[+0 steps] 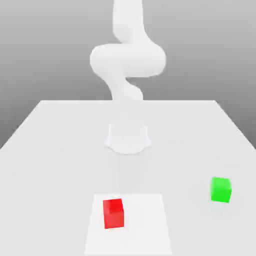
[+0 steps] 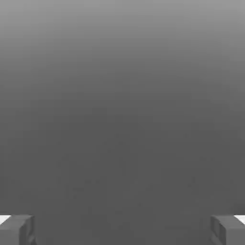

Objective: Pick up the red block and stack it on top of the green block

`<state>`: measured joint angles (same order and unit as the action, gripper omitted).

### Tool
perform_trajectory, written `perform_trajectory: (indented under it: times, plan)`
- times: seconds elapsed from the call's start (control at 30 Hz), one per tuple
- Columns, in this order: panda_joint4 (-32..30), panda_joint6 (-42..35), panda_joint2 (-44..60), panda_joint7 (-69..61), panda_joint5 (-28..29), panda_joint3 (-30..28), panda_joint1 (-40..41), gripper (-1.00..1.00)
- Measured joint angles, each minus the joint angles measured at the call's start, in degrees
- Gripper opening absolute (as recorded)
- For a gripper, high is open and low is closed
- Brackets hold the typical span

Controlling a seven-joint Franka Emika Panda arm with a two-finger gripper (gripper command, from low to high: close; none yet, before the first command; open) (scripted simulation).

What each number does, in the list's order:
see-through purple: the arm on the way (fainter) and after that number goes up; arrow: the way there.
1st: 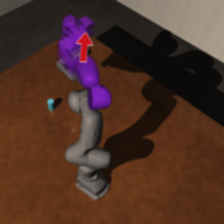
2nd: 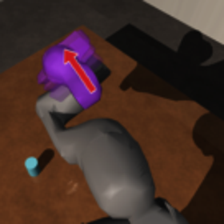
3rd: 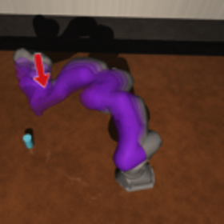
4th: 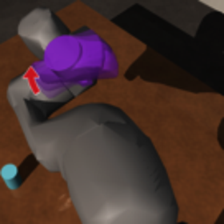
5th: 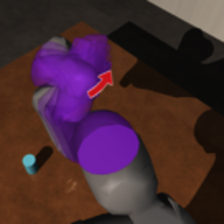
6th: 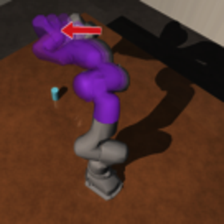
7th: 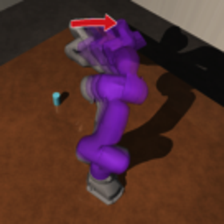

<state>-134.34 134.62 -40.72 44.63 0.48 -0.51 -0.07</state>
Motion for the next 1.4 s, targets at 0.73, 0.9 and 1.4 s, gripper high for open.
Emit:
perform_trajectory:
  times: [0.73, 0.9, 1.4]
  plan:
    - [-20.9, 26.5, 46.2, -14.4, -1.9, -4.3, 0.3, 0.00]
    - [-19.7, 34.6, 55.9, -16.3, -4.3, -2.2, 1.9, -1.00]
    - [-21.5, 23.9, 43.3, -10.2, -1.6, -1.7, -1.5, -1.00]
